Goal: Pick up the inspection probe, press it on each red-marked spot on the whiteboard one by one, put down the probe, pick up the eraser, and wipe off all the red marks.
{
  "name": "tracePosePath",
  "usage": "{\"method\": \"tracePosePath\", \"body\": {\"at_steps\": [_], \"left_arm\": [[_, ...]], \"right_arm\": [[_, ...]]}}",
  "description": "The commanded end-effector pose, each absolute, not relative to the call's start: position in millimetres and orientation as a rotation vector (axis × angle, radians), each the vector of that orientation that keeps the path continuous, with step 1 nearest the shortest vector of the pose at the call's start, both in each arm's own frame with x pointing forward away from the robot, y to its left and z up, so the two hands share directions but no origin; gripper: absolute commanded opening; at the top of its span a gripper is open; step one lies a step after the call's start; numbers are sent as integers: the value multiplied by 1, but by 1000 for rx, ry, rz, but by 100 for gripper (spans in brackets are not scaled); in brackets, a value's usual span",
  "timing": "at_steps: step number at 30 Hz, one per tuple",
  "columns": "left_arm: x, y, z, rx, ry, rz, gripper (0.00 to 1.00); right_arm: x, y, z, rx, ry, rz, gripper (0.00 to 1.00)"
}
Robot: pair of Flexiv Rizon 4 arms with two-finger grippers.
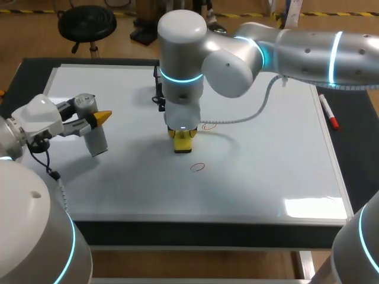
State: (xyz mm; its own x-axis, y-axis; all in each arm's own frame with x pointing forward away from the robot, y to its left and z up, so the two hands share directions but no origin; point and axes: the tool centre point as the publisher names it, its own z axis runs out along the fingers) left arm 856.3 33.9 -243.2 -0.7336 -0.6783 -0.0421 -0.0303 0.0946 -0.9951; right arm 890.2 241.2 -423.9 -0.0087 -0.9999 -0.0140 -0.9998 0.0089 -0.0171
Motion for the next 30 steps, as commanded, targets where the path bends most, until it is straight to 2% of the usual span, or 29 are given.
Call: {"method": "tracePosePath", "body": {"at_steps": [1,10,30], "left_arm": [[857,33,-242,-695,1875,-1683,0],[857,33,-242,-695,1875,-1683,0],[857,33,-242,-695,1875,-1683,0]], "right_arm": [[891,235,-420,-2185,2213,-6,0],[902,232,-402,-2207,2207,13,0],[951,190,-354,-2078,2268,-79,0]]}}
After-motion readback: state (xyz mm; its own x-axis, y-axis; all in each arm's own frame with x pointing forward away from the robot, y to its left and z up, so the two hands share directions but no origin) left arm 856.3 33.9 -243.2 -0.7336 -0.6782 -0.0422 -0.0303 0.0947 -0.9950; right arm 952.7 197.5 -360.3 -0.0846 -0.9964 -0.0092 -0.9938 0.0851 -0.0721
